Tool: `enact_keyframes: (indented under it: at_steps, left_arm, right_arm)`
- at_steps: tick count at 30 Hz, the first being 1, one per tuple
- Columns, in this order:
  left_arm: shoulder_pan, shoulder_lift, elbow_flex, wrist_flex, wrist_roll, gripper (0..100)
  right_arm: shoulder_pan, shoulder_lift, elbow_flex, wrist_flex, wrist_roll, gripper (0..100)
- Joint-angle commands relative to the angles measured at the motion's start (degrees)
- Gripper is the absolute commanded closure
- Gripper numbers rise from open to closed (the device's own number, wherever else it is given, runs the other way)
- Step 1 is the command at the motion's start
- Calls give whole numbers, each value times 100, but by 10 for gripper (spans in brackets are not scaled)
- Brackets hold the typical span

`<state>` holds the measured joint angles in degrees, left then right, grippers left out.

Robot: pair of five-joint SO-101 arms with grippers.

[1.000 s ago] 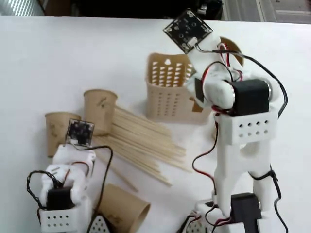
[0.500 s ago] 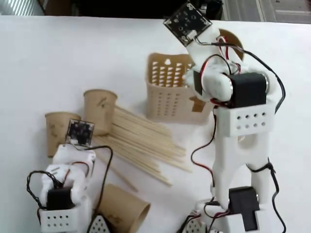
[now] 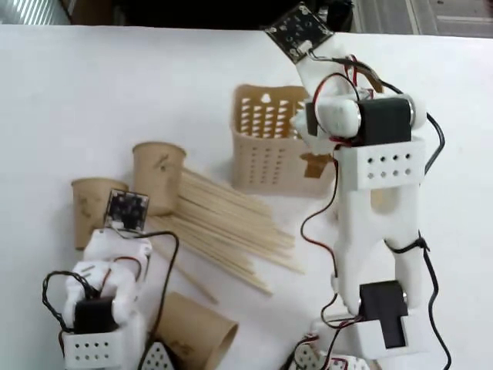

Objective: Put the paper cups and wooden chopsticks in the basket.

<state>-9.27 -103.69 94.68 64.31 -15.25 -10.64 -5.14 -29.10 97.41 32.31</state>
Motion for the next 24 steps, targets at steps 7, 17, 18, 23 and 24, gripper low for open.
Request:
enact_keyframes:
  at_steps: [7, 17, 18, 23, 24]
  left_arm:
    - [-48, -75, -79, -141, -35, 976]
    - [-40, -75, -79, -141, -35, 976]
    - [-40, -75, -79, -141, -35, 976]
    - [-40, -75, -79, -141, -35, 976]
    - [-40, -75, -79, -141, -35, 976]
  right_arm:
    - [-4, 259, -255, 31, -360, 762]
    - [743, -673, -668, 57, -343, 754]
    - [980, -725, -580, 66, -343, 754]
    - [2176, -760, 237, 66, -343, 753]
    - [2360, -743, 413, 48, -343, 752]
